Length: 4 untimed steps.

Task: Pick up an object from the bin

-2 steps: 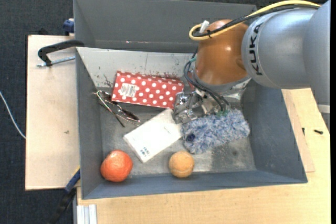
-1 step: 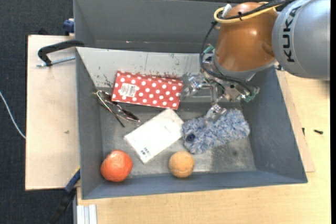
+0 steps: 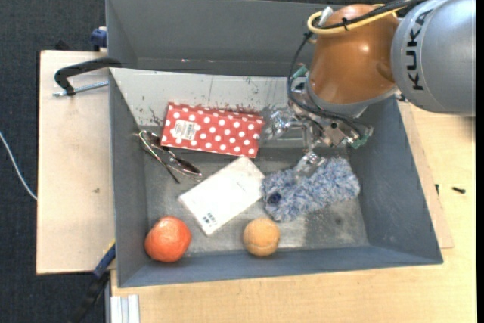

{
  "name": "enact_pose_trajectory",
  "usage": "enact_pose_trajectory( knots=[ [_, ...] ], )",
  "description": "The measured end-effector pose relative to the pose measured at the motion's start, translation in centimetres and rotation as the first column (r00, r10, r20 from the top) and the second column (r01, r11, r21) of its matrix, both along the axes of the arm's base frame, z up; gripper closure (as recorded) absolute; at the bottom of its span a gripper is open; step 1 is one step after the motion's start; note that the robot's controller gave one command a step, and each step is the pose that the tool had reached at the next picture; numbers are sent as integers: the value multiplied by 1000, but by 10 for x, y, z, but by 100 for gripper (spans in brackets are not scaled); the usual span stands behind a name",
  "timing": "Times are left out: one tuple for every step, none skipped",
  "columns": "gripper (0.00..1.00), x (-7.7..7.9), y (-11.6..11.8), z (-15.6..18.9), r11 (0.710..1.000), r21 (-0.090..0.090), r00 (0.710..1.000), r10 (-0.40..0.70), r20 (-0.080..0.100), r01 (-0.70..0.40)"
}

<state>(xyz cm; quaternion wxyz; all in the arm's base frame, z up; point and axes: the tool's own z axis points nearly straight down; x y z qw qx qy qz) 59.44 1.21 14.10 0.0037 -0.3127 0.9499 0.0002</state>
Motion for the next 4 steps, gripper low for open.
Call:
enact_pose_trajectory(
  knots=[
    [100, -35, -61, -60, 996, 6, 996, 84, 3, -84],
    [100, -35, -61, -60, 996, 6, 996, 84, 3, -84],
    [100, -36, -61, -59, 996, 6, 996, 85, 3, -85],
    [100, -36, -69, -13, 995, 1, 995, 103, 1, -103]
  ],
)
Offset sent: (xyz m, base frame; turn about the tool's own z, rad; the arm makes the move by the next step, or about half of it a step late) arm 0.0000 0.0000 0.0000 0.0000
